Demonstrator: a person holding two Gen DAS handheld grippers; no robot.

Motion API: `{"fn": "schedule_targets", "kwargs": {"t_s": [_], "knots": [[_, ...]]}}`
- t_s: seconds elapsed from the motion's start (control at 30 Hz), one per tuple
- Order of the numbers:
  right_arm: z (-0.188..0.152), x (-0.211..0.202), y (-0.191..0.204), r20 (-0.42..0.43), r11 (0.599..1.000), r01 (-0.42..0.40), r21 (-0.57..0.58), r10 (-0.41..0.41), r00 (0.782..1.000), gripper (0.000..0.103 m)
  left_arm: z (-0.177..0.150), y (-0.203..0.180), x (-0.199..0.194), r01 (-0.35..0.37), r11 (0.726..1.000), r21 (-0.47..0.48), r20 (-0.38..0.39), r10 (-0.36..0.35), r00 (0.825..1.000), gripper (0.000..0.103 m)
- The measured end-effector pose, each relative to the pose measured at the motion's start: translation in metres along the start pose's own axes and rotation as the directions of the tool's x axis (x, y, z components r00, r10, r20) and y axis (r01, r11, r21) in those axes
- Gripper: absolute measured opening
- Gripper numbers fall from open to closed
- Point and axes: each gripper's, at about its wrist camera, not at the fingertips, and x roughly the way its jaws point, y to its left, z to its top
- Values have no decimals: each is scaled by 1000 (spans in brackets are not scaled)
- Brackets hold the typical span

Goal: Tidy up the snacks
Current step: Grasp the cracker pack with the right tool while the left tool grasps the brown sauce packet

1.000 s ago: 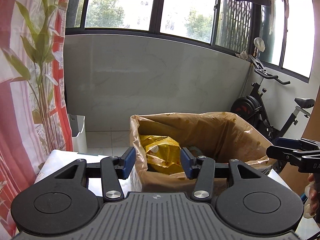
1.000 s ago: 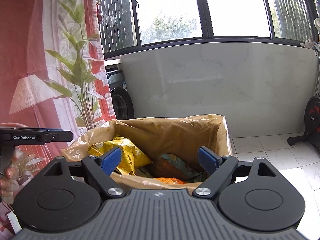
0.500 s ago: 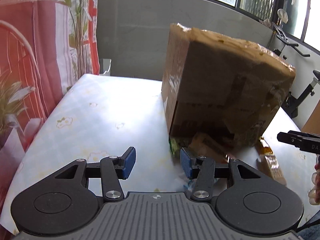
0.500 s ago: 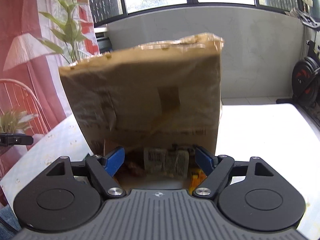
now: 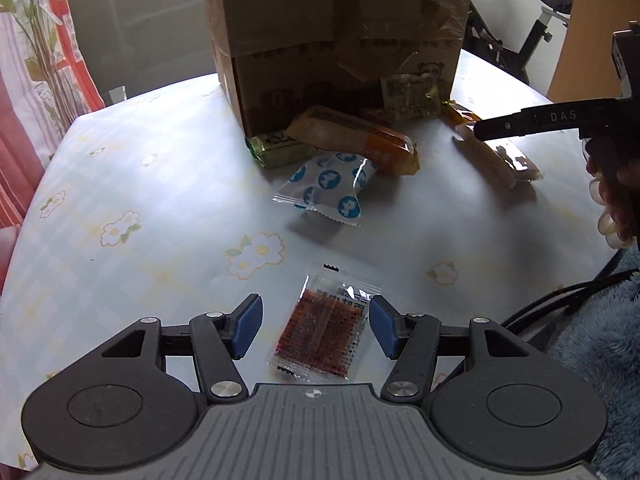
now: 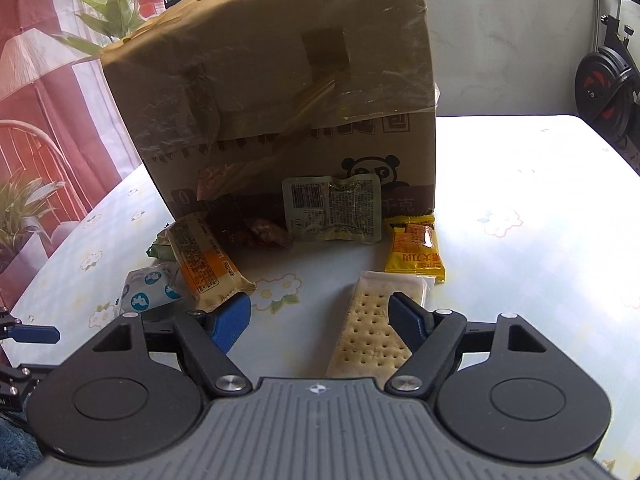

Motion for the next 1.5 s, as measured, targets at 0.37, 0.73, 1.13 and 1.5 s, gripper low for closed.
{"fn": "schedule_targets", "kwargs": {"t_s": [0.37,0.73,1.13,1.5], "knots": [[-2,4,-2,-13,1000,4,10,-4,1000,79,12,7,21,-97,995,4,-63,97,993,70],[-3,4,-4,-16,1000,6,15,-6,1000,79,29,60,16,-167,918,-361,-106,138,985,66],[-4,8,-2,-23,1000,-9,13,10,1000,79,18,50,16,-129,758,-639,-191,6,982,68],[-3,3,-9,-8,999,2,41,-2,1000,79,27,22,21,-248,847,-470,-208,167,964,49]]}}
